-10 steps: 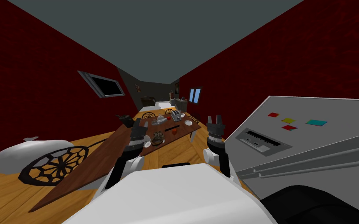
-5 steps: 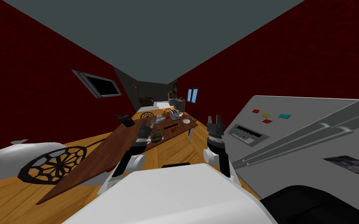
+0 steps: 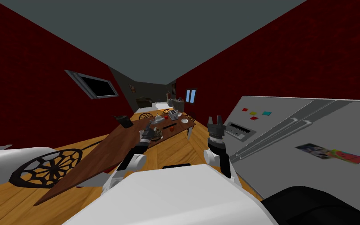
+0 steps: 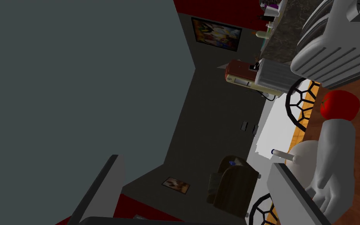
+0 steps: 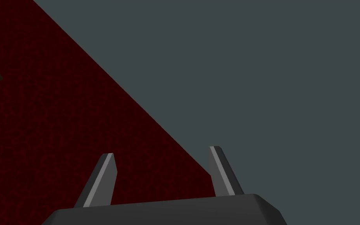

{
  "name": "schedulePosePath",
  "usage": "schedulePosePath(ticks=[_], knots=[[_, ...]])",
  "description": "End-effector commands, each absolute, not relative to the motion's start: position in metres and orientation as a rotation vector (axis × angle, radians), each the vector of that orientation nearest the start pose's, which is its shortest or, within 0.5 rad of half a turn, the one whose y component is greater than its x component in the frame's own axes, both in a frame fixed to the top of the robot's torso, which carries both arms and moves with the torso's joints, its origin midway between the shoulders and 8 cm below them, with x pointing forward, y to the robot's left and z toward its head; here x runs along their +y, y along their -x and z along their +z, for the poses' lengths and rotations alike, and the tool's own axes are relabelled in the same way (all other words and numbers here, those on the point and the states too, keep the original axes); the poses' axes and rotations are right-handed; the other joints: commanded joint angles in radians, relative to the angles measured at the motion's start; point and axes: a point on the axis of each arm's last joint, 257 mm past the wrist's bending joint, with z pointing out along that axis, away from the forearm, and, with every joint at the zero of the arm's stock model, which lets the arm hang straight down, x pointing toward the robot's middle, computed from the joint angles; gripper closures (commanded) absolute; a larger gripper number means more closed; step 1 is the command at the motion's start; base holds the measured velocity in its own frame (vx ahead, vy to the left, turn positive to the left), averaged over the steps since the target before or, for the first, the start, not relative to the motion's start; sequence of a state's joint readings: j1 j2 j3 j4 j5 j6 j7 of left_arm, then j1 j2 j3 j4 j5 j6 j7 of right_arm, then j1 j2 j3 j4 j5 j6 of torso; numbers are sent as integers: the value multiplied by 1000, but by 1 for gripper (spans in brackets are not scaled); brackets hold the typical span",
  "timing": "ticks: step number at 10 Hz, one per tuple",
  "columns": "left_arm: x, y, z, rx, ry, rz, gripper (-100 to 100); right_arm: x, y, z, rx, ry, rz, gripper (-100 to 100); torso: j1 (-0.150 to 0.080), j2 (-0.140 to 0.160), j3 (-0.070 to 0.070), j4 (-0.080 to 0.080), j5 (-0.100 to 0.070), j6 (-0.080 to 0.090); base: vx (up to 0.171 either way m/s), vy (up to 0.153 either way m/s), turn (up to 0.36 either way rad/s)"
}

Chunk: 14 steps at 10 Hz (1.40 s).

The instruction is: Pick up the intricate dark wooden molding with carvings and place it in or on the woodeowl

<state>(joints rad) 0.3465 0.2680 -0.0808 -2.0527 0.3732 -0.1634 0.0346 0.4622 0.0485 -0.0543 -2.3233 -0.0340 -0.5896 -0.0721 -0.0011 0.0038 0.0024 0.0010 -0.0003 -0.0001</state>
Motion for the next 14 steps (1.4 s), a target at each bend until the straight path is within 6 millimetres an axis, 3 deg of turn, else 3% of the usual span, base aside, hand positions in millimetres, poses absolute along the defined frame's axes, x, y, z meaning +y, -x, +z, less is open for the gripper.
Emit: schedulePosePath(ticks=[1,2,3,4,5,7,8,9,10,11,14], knots=[[257,-452,-136,1026,1166,-1528,-100,-296,-314,71,415,-588,1381,0,0,0,0,0,0,0,-69,-31,-116],[257,-452,-139,1032,1175,-1525,-100,-296,-314,71,415,-588,1381,0,0,0,0,0,0,0,-70,-27,-67],[257,-460,-164,1082,1252,-1528,-100,-296,-314,71,415,-588,1381,0,0,1,0,0,0,0,-72,-31,-129],[257,-460,-166,1085,1261,-1528,-100,-296,-314,71,415,-588,1381,0,0,1,0,0,0,0,-50,-21,-67],[257,-465,-187,1132,1331,-1530,-100,-296,-314,71,415,-588,1381,0,0,0,0,0,0,0,-56,-38,-121],[258,-466,-194,1137,1350,-1524,-100,-296,-314,71,415,-588,1381,0,0,-1,0,0,0,0,-33,-22,-38],[258,-470,-216,1186,1428,-1518,-100,-296,-314,71,415,-588,1381,0,1,-2,-1,0,0,0,-25,-27,-148],[261,-469,-223,1188,1443,-1510,-100,-296,-314,71,415,-588,1381,0,1,-2,-1,-1,0,0,-31,-24,-83],[265,-472,-244,1224,1518,-1498,-100,-296,-314,71,415,-588,1381,0,1,-2,-1,0,0,0,-47,-34,-166],[265,-471,-251,1236,1539,-1488,-100,-296,-314,71,415,-588,1381,0,0,-1,-1,0,0,0,-40,-23,-81],[279,-472,-296,1307,1709,-1435,-100,-296,-314,71,415,-588,1381,0,1,-2,-1,-1,0,-1,-23,-26,-144]])
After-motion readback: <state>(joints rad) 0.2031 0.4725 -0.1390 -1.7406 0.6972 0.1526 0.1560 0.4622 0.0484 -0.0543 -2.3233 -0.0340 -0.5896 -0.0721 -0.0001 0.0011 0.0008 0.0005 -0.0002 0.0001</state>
